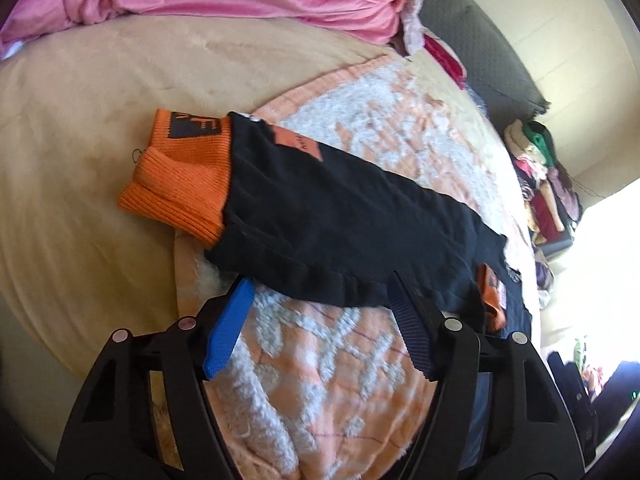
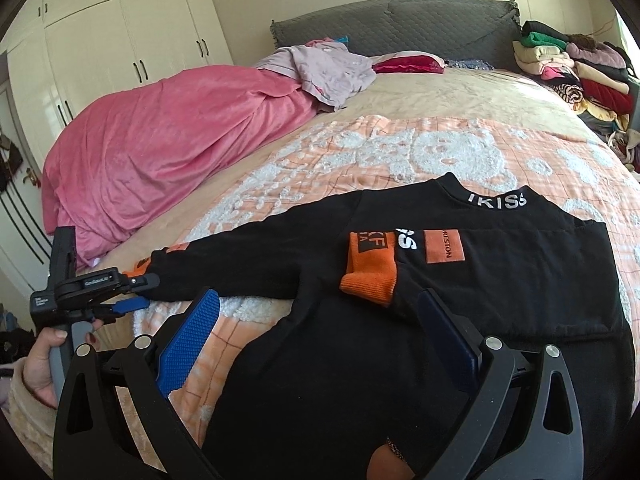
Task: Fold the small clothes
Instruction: 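Move the left tool to the other sleeve's orange cuff and grasp it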
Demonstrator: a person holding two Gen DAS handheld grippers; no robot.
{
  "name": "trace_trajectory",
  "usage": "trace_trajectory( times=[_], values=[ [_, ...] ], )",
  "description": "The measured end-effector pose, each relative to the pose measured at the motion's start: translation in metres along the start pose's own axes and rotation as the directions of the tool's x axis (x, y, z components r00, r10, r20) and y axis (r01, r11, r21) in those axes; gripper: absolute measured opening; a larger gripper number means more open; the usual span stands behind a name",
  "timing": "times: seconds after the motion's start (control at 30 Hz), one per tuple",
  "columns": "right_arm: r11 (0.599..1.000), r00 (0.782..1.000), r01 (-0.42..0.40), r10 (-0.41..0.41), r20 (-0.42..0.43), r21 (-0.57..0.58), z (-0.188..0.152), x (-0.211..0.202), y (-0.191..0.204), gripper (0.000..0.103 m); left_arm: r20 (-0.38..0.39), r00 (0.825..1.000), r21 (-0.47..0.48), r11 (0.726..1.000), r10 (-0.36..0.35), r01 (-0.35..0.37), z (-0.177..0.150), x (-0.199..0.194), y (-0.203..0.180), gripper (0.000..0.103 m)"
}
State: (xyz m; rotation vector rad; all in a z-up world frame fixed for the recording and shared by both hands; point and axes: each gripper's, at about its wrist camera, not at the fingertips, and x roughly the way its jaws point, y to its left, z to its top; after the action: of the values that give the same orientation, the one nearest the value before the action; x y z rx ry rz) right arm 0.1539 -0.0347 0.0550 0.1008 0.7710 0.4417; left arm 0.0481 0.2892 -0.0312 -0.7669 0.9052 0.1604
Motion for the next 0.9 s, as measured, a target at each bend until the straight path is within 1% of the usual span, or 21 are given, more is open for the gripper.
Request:
trace_trajectory(
  times=[0.07,0.1,0.2,0.23,0.3,0.43,0.5,0.57,0.63,0.7,0.73,0.77,0.8,0.87,0.9],
  values=[
    [1.000,1.000,0.003,-0.003,-0.006,0.000,0.000,0.003,-0.001,0.098,0.014,0.999,-0.002,0.999,0.035,-0.035,0.002,0.003,0.001,0.067],
    [1.000,1.000,0.003,-0.003,-0.009,0.001,0.000,0.004,-0.001,0.098,0.018,0.999,-0.004,0.999,0.039,-0.039,0.004,0.006,0.001,0.069],
    [1.000,1.000,0.004,-0.004,-0.016,-0.003,0.001,0.008,-0.002,0.098,0.018,0.999,-0.024,0.999,0.044,-0.044,0.009,0.012,0.003,0.078],
    [1.000,1.000,0.002,-0.002,-0.021,-0.005,0.001,0.010,-0.002,0.098,0.028,0.998,-0.029,0.998,0.048,-0.048,0.010,0.014,0.002,0.081],
    [1.000,1.000,0.007,-0.007,-0.030,-0.010,0.002,0.013,-0.001,0.098,0.045,0.996,-0.027,0.997,0.077,-0.076,0.013,0.017,-0.002,0.081],
    [1.000,1.000,0.000,0.000,-0.027,0.001,0.003,0.013,-0.002,0.098,0.103,0.985,-0.030,0.990,0.139,-0.136,0.017,0.022,-0.009,0.081],
    [1.000,1.000,-0.013,0.013,-0.021,0.025,0.001,0.012,-0.006,0.098,0.137,0.976,-0.023,0.985,0.171,-0.170,0.018,0.024,-0.011,0.075],
    [0.999,0.999,-0.019,0.021,-0.025,0.048,-0.001,0.012,-0.010,0.098,0.158,0.968,-0.026,0.981,0.193,-0.191,0.020,0.024,-0.010,0.056],
    [0.998,0.999,-0.016,0.017,-0.027,0.062,-0.002,0.012,-0.014,0.098,0.169,0.964,-0.028,0.979,0.204,-0.202,0.022,0.024,-0.007,0.045],
    [0.997,0.999,-0.012,0.014,-0.029,0.075,-0.004,0.011,-0.018,0.098,0.174,0.965,-0.041,0.981,0.194,-0.190,0.024,0.023,-0.003,0.033],
    [0.996,0.999,-0.011,0.014,-0.029,0.084,-0.005,0.011,-0.019,0.098,0.185,0.964,-0.047,0.981,0.192,-0.186,0.026,0.022,0.000,0.020],
    [0.995,1.000,-0.011,0.014,-0.028,0.097,-0.006,0.010,-0.022,0.098,0.185,0.965,-0.049,0.982,0.188,-0.182,0.026,0.022,0.001,0.014],
    [0.995,1.000,-0.012,0.015,-0.025,0.104,-0.007,0.009,-0.024,0.098,0.179,0.967,-0.050,0.984,0.180,-0.174,0.027,0.023,0.002,0.014],
    [0.993,1.000,-0.011,0.014,-0.021,0.114,-0.009,0.006,-0.025,0.098,0.181,0.970,-0.044,0.987,0.162,-0.157,0.027,0.023,0.002,0.008],
    [0.993,1.000,-0.010,0.012,-0.021,0.116,-0.009,0.006,-0.026,0.098,0.185,0.970,-0.038,0.987,0.158,-0.153,0.026,0.022,0.000,0.008]
  ],
)
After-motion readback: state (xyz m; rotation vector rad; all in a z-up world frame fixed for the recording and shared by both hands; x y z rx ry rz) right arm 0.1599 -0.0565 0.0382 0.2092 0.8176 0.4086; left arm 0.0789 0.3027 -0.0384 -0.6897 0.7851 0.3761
